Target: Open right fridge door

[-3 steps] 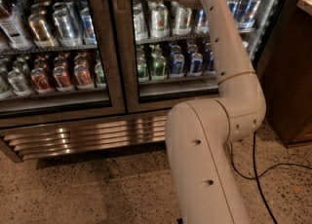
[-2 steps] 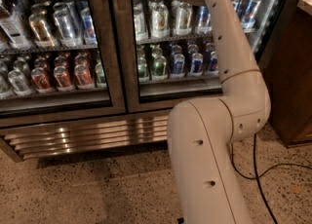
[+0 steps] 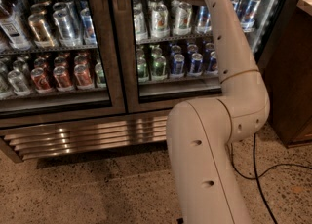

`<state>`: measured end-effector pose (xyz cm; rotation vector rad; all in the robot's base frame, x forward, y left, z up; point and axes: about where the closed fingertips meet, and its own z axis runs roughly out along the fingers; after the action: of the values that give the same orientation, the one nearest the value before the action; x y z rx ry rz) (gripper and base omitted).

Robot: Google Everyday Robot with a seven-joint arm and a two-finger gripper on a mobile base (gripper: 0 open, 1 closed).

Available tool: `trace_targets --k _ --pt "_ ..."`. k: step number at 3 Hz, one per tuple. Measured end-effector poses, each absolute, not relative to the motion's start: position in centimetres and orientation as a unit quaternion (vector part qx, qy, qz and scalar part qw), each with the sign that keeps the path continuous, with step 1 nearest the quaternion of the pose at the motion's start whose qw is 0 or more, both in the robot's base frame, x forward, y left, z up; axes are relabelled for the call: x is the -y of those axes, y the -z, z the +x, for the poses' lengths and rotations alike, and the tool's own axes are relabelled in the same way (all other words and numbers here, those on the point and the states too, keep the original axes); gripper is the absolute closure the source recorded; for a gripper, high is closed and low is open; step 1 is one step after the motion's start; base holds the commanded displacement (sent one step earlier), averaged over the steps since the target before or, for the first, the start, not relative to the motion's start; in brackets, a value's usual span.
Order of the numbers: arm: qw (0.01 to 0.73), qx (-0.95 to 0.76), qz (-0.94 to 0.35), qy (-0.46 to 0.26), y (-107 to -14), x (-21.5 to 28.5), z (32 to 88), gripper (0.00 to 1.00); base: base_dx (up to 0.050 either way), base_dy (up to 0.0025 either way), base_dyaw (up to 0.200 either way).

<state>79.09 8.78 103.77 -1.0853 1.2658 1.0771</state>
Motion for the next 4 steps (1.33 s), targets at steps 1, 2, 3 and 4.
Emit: trace_targets --k 1,2,3,4 --pt "0.547 -0.534 -0.458 -0.454 -103.77 -8.78 79.09 0.82 0.0 0.0 0.0" --pt "0.547 -0.534 -0.458 -0.454 -103.76 -8.78 79.09 0.57 0.0 0.0 0.0" --pt "0.547 -0.534 -0.458 -0.454 -103.76 -8.78 79.09 0.36 0.0 0.0 0.0" --pt "0.547 -0.534 -0.458 -0.454 -103.76 -8.79 79.09 0.12 0.0 0.0 0.0"
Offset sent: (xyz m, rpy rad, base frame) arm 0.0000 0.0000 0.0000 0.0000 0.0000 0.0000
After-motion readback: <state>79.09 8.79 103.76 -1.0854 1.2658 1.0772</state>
